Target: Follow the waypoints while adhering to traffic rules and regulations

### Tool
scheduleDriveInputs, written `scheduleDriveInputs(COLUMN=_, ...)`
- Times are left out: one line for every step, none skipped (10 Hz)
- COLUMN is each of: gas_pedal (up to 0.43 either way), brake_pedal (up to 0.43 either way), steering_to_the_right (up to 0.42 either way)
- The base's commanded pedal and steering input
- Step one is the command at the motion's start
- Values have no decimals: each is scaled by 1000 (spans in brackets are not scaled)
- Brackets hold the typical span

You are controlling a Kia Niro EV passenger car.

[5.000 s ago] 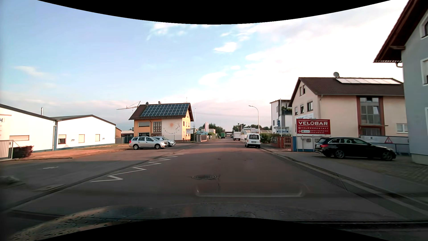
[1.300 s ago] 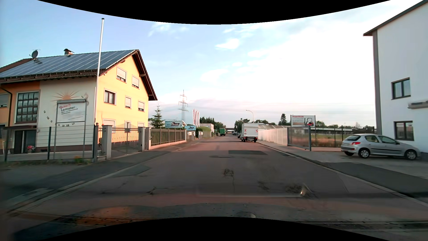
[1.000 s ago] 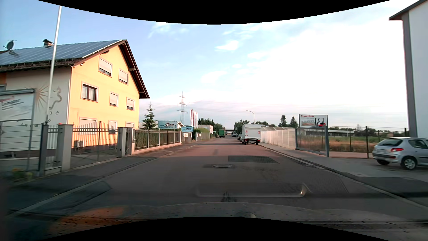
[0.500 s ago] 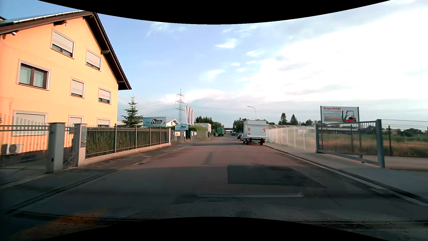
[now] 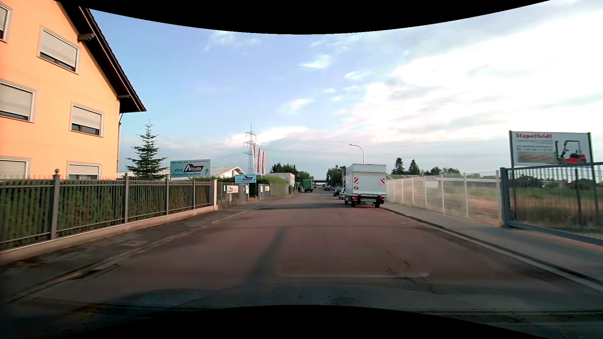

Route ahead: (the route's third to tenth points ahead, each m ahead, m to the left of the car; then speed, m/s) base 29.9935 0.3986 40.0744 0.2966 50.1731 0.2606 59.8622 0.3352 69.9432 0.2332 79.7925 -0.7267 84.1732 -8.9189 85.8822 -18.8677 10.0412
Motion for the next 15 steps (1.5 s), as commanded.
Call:
scheduleDriveInputs(gas_pedal=0, brake_pedal=0, steering_to_the_right=2)
scheduleDriveInputs(gas_pedal=0, brake_pedal=0, steering_to_the_right=2)
scheduleDriveInputs(gas_pedal=0, brake_pedal=0, steering_to_the_right=1)
scheduleDriveInputs(gas_pedal=0, brake_pedal=0, steering_to_the_right=0)
scheduleDriveInputs(gas_pedal=0, brake_pedal=0, steering_to_the_right=0)
scheduleDriveInputs(gas_pedal=0, brake_pedal=0, steering_to_the_right=-2)
scheduleDriveInputs(gas_pedal=0, brake_pedal=0, steering_to_the_right=-3)
scheduleDriveInputs(gas_pedal=0, brake_pedal=0, steering_to_the_right=-3)
scheduleDriveInputs(gas_pedal=0, brake_pedal=0, steering_to_the_right=-3)
scheduleDriveInputs(gas_pedal=0, brake_pedal=0, steering_to_the_right=-3)
scheduleDriveInputs(gas_pedal=0, brake_pedal=0, steering_to_the_right=-3)
scheduleDriveInputs(gas_pedal=0, brake_pedal=0, steering_to_the_right=-3)
scheduleDriveInputs(gas_pedal=0, brake_pedal=0, steering_to_the_right=-3)
scheduleDriveInputs(gas_pedal=0, brake_pedal=0, steering_to_the_right=-3)
scheduleDriveInputs(gas_pedal=0, brake_pedal=0, steering_to_the_right=-3)
